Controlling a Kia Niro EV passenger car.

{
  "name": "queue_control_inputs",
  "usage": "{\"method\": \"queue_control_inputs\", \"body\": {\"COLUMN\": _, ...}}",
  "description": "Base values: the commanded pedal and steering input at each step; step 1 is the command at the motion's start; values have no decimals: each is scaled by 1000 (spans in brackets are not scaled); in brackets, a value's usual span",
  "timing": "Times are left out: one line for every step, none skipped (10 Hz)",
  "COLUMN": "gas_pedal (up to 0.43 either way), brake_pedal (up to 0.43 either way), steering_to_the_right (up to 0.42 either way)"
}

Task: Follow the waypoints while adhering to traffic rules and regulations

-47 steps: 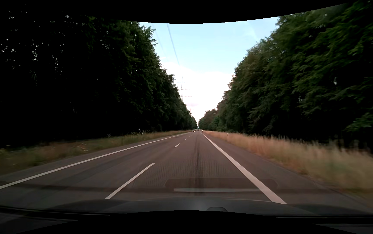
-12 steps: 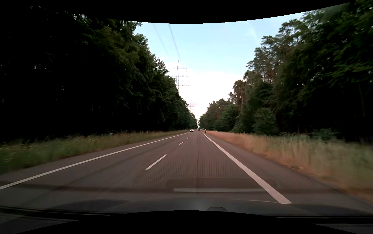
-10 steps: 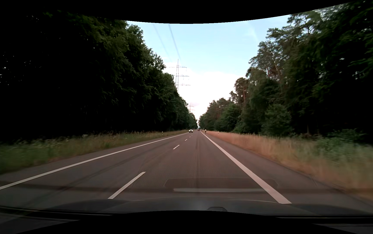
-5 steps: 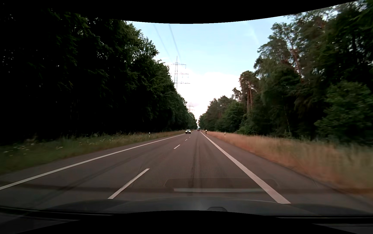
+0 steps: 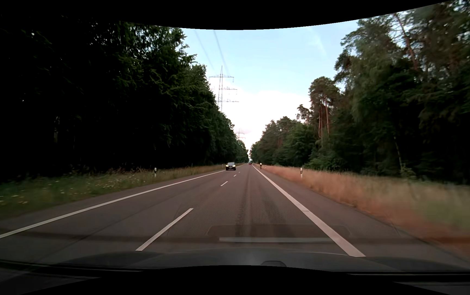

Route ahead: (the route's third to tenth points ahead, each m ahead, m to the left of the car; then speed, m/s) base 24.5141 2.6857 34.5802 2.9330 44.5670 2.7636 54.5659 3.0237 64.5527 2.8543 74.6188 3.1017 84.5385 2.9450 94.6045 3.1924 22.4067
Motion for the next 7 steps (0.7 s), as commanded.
{"method": "queue_control_inputs", "body": {"gas_pedal": 67, "brake_pedal": 0, "steering_to_the_right": -2}}
{"method": "queue_control_inputs", "body": {"gas_pedal": 67, "brake_pedal": 0, "steering_to_the_right": -3}}
{"method": "queue_control_inputs", "body": {"gas_pedal": 67, "brake_pedal": 0, "steering_to_the_right": -3}}
{"method": "queue_control_inputs", "body": {"gas_pedal": 67, "brake_pedal": 0, "steering_to_the_right": -4}}
{"method": "queue_control_inputs", "body": {"gas_pedal": 67, "brake_pedal": 0, "steering_to_the_right": -4}}
{"method": "queue_control_inputs", "body": {"gas_pedal": 67, "brake_pedal": 0, "steering_to_the_right": -4}}
{"method": "queue_control_inputs", "body": {"gas_pedal": 67, "brake_pedal": 0, "steering_to_the_right": -4}}
